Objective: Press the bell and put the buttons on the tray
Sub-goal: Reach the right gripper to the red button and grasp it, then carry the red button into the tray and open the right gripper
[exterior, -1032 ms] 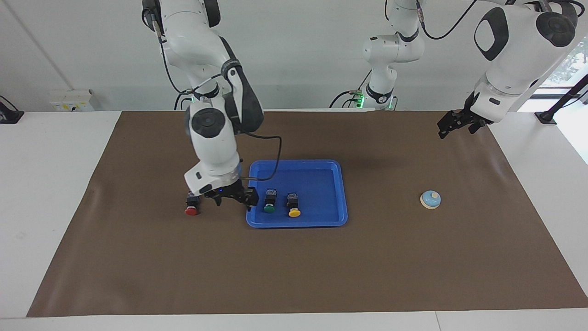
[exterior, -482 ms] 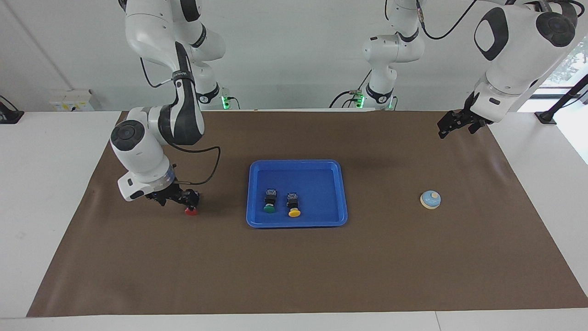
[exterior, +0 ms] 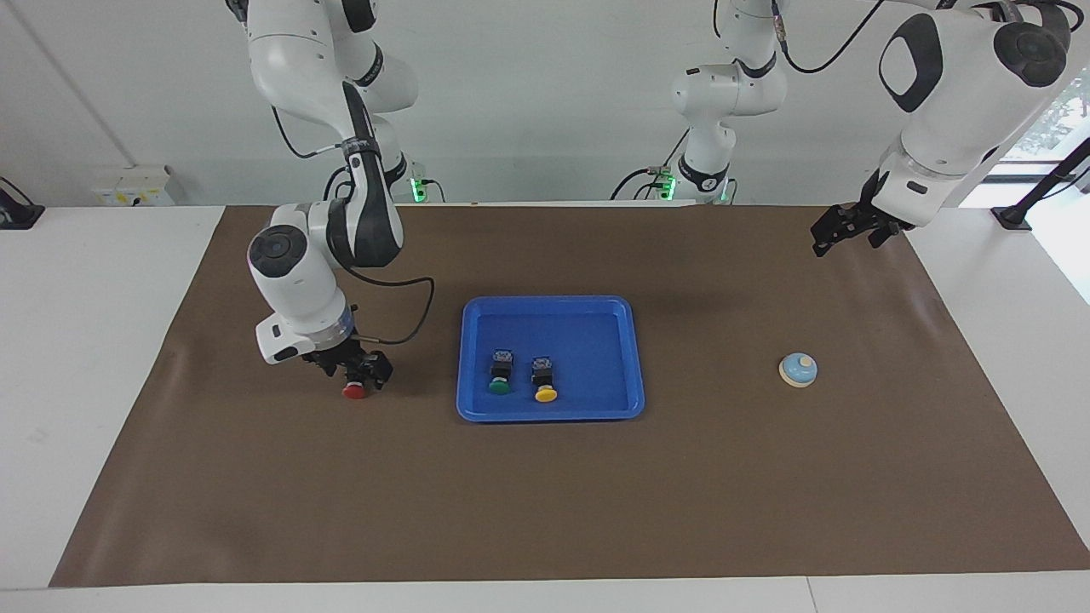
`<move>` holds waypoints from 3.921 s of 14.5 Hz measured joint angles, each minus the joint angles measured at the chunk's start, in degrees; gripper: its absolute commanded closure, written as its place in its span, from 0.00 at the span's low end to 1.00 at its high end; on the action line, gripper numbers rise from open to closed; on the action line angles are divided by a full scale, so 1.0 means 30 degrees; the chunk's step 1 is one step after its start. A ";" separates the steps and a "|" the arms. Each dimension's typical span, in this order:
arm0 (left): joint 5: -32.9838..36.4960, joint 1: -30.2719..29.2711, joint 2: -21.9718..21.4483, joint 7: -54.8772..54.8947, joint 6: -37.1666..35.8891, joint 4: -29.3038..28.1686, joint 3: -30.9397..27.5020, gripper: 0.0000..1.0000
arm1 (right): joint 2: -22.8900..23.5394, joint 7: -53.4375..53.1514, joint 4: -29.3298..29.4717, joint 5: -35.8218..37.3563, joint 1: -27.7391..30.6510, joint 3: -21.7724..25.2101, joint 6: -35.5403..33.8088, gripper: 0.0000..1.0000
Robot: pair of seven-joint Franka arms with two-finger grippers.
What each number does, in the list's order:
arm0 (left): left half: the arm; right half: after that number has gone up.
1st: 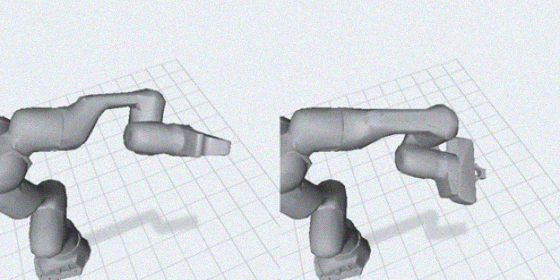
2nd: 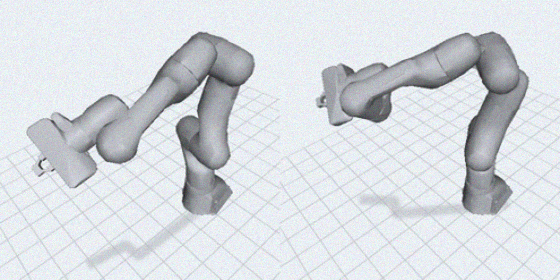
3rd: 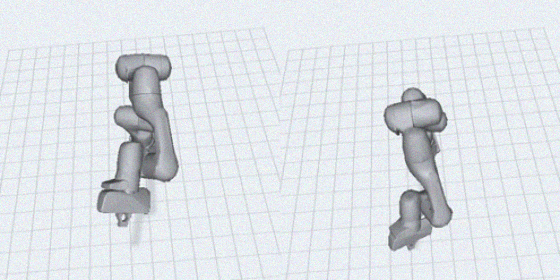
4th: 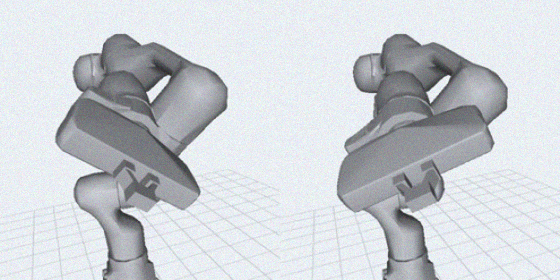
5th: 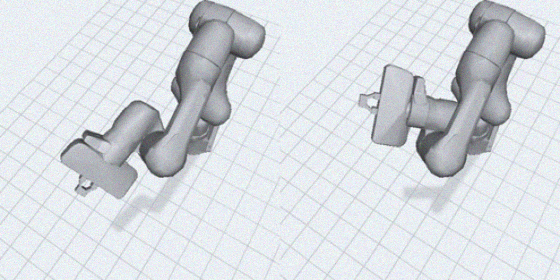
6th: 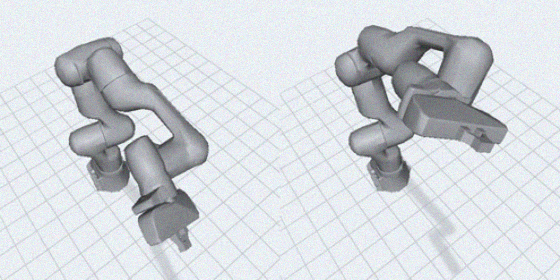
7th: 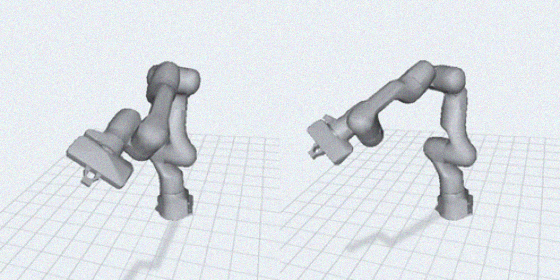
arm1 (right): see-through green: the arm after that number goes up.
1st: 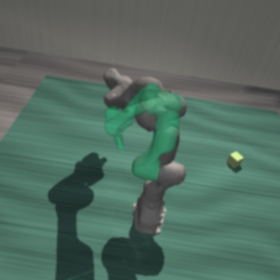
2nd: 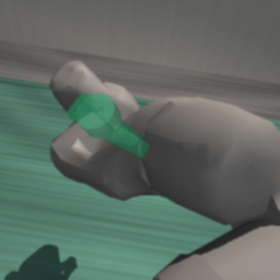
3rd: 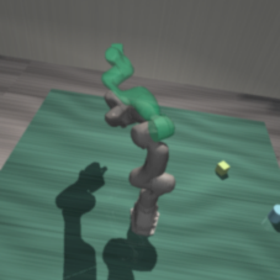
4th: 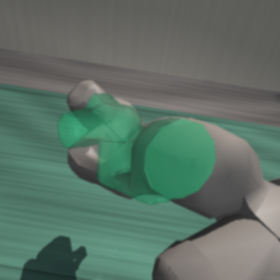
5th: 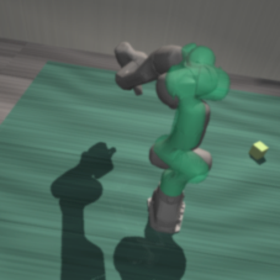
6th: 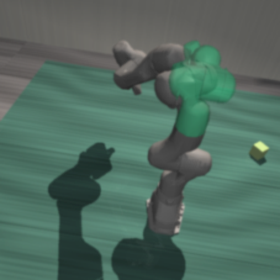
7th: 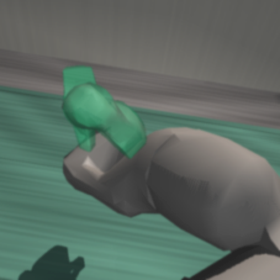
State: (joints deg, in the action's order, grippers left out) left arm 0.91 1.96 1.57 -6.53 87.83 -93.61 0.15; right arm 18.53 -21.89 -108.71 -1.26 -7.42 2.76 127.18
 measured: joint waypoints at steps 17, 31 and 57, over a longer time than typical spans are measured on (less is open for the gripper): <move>0.0000 0.0000 0.0000 0.0000 0.0000 0.0000 0.0000 0.00 | 0.0265 0.0347 -0.1674 0.0002 -0.0173 -0.0010 0.2988 1.00; 0.0000 0.0000 0.0000 0.0000 0.0000 0.0000 0.0000 0.00 | 0.1012 -0.6351 0.4197 0.0037 -0.5887 -0.0828 -0.2235 1.00; 0.0000 0.0000 -0.0001 0.0000 0.0001 0.0000 0.0000 0.00 | 0.5762 -1.0841 1.3034 0.0659 -0.8386 -0.0401 -0.4907 0.00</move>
State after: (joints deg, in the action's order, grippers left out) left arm 0.91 1.96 1.57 -6.53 87.84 -93.61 0.15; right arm 35.81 -54.41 -69.61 0.72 -32.57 1.56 112.46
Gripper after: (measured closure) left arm 0.000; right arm 0.000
